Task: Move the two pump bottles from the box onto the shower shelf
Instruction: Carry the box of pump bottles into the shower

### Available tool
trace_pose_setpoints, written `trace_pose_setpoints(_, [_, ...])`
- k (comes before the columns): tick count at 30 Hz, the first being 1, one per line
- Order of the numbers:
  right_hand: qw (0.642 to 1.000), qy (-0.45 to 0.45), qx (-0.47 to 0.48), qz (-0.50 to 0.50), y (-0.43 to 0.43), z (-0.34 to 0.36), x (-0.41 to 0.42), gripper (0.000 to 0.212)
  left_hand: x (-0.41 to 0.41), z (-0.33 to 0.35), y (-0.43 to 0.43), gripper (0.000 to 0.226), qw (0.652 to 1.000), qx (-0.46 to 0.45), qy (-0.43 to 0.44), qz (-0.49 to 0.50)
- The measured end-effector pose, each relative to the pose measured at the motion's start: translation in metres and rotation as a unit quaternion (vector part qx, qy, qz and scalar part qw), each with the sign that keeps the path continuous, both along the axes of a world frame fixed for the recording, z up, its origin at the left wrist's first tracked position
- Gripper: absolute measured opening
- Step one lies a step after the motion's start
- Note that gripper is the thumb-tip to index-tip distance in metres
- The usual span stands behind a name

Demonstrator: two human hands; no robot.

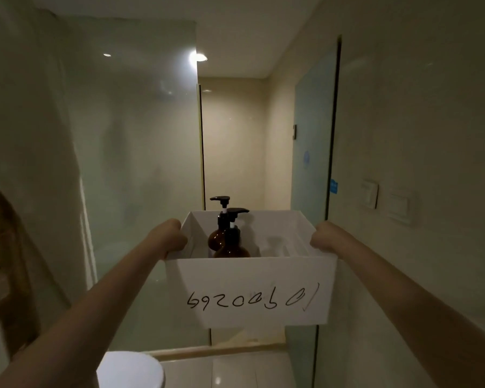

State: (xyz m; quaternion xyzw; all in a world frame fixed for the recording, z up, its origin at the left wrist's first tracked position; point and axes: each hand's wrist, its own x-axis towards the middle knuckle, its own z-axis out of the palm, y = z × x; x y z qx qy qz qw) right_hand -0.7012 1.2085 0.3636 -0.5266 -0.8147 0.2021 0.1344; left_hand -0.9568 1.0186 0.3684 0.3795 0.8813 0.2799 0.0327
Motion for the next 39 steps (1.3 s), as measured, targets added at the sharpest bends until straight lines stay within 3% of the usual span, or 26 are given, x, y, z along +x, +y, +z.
trace_pose_setpoints(15, [0.998,0.045,0.019,0.027,0.21,0.003,-0.149,0.033,-0.137,0.002,0.192,0.023,0.999,0.024,-0.013,0.018])
trace_pose_setpoints(19, [0.998,0.05,0.021,0.022,0.259,0.003,-0.181,0.032,-0.169,0.007,0.243,0.007,1.0,0.008,-0.011,0.014])
trace_pose_setpoints(39, [0.997,0.054,0.013,-0.052,0.479,-0.005,-0.356,0.03,-0.378,-0.006,0.498,0.014,0.995,0.033,-0.053,-0.078])
